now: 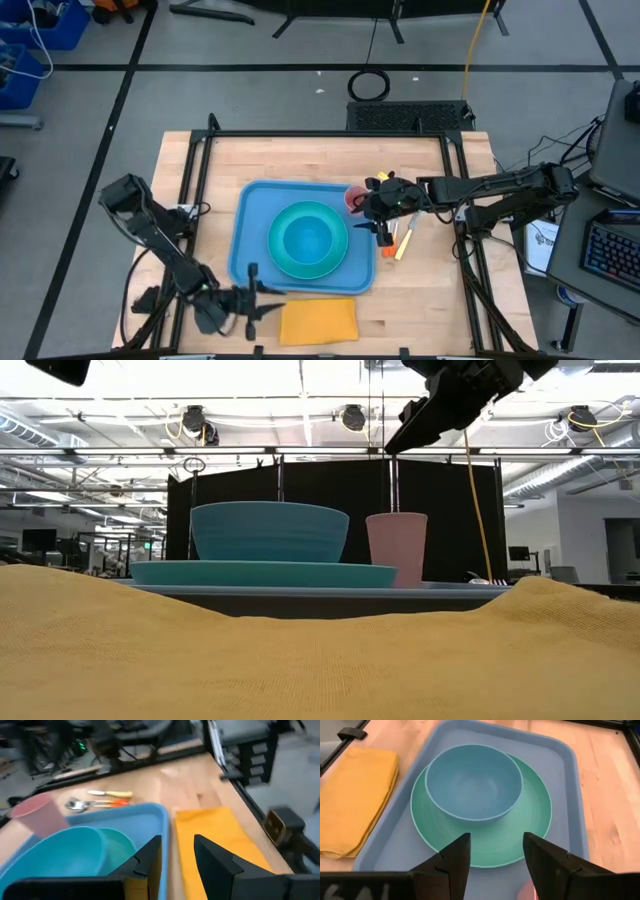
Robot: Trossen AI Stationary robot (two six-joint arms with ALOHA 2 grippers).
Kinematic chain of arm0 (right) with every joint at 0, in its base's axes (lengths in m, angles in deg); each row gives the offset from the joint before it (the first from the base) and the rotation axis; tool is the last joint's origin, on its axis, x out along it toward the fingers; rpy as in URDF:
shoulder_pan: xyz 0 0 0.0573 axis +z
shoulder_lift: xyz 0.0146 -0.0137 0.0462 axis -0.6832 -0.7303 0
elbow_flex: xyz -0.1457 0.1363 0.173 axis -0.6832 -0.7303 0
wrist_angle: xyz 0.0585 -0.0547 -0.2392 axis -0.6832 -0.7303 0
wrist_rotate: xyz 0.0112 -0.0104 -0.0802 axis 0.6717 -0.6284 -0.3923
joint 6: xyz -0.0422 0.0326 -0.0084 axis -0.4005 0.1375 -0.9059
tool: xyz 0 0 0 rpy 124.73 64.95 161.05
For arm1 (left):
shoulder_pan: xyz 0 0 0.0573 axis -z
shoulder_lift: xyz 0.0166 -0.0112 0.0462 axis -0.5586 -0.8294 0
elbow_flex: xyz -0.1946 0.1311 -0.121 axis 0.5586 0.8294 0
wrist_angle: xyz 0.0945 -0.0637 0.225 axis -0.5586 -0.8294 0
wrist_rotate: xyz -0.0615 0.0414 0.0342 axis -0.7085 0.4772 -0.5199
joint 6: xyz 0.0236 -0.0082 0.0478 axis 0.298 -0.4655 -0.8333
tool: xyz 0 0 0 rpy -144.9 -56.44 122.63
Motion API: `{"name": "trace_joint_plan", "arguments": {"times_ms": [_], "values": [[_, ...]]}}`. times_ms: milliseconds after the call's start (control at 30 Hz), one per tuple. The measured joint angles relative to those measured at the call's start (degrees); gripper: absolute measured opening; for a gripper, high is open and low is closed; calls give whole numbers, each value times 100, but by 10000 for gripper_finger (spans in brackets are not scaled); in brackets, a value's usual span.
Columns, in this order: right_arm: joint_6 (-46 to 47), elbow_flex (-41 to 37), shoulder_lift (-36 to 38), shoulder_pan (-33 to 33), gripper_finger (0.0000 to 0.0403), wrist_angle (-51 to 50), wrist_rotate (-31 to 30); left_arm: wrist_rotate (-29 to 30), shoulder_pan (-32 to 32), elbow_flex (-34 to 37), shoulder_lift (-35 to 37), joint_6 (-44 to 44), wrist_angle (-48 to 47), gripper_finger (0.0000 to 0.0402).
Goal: Set up tray
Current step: Put the yellow napkin on the blue serving tray to the left of the green plate
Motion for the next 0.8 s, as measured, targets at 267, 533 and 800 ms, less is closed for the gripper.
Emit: {"name": "trace_joint_plan", "arguments": {"times_ms": [267,533,800], "values": [[100,7,0,0,171,40,2,-88,0,-1330,-986,940,-2097,120],[137,-422,17,28,171,738,502,-182,176,-2704,-1921,2327,-3922,120],[144,-863,33,26,171,1410,599,-841,396,-3939,-2441,3535,-5200,120]]}}
